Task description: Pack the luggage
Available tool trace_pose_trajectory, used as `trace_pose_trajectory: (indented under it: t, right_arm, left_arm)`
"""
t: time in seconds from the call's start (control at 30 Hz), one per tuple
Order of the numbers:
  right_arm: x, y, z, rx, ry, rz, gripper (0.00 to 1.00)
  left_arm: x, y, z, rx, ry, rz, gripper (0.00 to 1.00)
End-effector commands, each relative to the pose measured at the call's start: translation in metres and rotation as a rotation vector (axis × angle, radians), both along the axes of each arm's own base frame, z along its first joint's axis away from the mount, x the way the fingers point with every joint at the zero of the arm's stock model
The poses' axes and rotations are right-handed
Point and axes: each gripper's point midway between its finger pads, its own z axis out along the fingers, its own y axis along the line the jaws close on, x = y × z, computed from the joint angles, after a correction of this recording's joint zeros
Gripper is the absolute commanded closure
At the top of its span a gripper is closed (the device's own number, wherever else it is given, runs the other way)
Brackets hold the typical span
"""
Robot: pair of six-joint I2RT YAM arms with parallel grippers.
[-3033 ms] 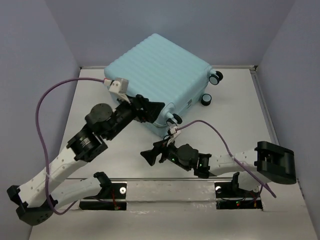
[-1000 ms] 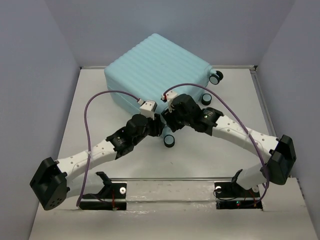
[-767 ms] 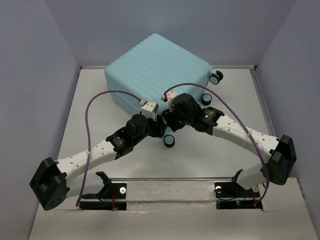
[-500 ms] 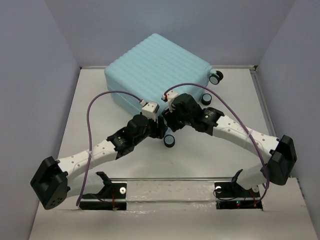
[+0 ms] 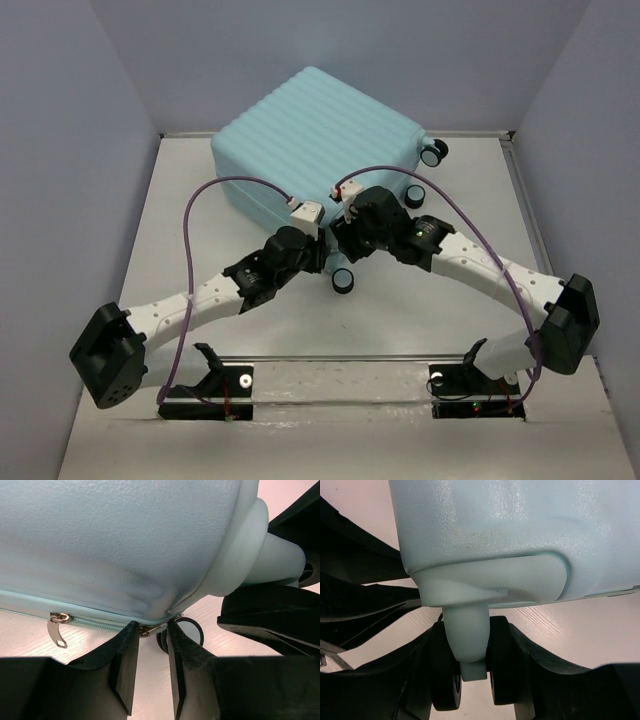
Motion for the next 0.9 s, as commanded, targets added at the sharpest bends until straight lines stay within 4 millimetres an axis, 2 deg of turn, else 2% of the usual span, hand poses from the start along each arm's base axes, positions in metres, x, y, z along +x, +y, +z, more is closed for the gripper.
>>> trace_pose_trajectory:
  t: [0.0,0.13,0.33,0.37,0.5,0.63,0.7,0.73,0.8,0.87]
  right_arm:
    - [-0.010,0.026,0.015,0.132,0.007,0.072,0.93]
    - [-0.010,0.030,0.012,0.144,0.017,0.080,0.93]
    - [-0.014,0.040,0.017,0.201,0.027,0.108,0.93]
    - [-0.014,0.041,0.018,0.208,0.025,0.108,0.93]
    - [-0.015,0.042,0.024,0.233,0.018,0.111,0.93]
    - [-0.018,0.042,0.031,0.256,0.012,0.118,0.93]
    - [-0.019,0.043,0.032,0.266,0.016,0.125,0.93]
    - [-0.019,0.044,0.032,0.270,0.018,0.126,0.93]
    - [-0.023,0.045,0.031,0.280,0.029,0.137,0.93]
    - [-0.025,0.044,0.031,0.291,0.028,0.137,0.93]
  left_arm:
    - [0.019,-0.032,0.030,-0.074,-0.091,-0.008,0.63]
    - [0.018,-0.038,0.032,-0.074,-0.108,-0.008,0.61]
    - [0.003,-0.051,0.027,-0.063,-0.124,-0.076,0.62]
    - [0.003,-0.051,0.024,-0.059,-0.120,-0.077,0.61]
    - [0.000,-0.060,0.020,-0.036,-0.121,-0.121,0.45]
    - [-0.002,-0.066,0.019,-0.038,-0.127,-0.142,0.44]
    - [0.001,-0.069,0.023,-0.042,-0.137,-0.136,0.48]
    - [0.008,-0.064,0.023,-0.027,-0.148,-0.091,0.57]
    - [0.015,-0.062,0.025,-0.016,-0.159,-0.054,0.66]
    - [0.023,-0.059,0.022,0.009,-0.162,-0.012,0.83]
